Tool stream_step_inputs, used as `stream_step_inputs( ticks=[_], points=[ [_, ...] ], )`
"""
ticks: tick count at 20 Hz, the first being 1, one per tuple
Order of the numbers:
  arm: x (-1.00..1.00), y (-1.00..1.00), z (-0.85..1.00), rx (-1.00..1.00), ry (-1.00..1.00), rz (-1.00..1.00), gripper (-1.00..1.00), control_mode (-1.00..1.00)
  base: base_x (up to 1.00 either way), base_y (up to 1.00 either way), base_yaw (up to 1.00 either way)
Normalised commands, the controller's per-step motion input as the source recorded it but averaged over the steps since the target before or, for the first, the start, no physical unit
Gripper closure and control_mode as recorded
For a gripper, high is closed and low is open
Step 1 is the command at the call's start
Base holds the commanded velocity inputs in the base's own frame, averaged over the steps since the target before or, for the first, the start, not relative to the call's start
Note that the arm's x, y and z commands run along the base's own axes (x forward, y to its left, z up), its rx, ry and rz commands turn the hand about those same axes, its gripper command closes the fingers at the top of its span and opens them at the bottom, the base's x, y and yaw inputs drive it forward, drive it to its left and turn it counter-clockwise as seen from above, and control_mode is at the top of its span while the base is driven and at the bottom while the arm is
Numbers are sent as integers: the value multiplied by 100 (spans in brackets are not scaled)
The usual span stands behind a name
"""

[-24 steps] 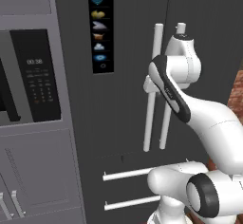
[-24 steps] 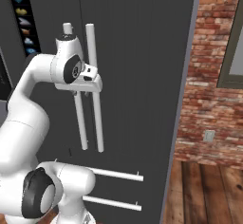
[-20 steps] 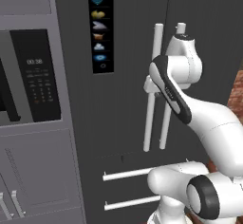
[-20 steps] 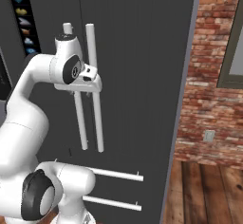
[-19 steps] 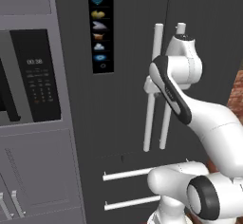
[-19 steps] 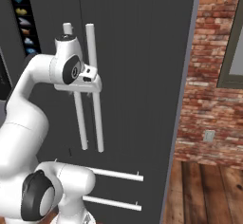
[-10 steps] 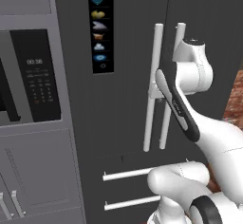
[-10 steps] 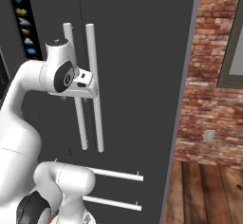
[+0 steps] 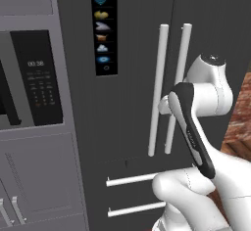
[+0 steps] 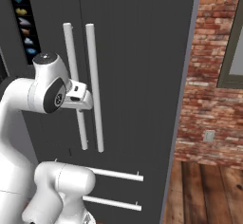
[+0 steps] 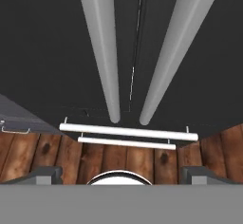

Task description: Retrieve the sausage and cheese from the fridge and place them on the cutting board on the counter.

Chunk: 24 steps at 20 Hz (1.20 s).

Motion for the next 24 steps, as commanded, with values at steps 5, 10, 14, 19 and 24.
stream_step_inputs(
  ticks=[5,10,14,19,24],
  points=[
    [-4,0,0,0,-1,1,-100,-100,0,0,0],
    [0,0,0,0,0,0,-100,-100,0,0,0],
    [0,0,0,0,0,0,-100,-100,0,0,0],
    [0,0,0,0,0,0,-100,-100,0,0,0],
    [0,0,0,0,0,0,-100,-100,0,0,0]
  ],
)
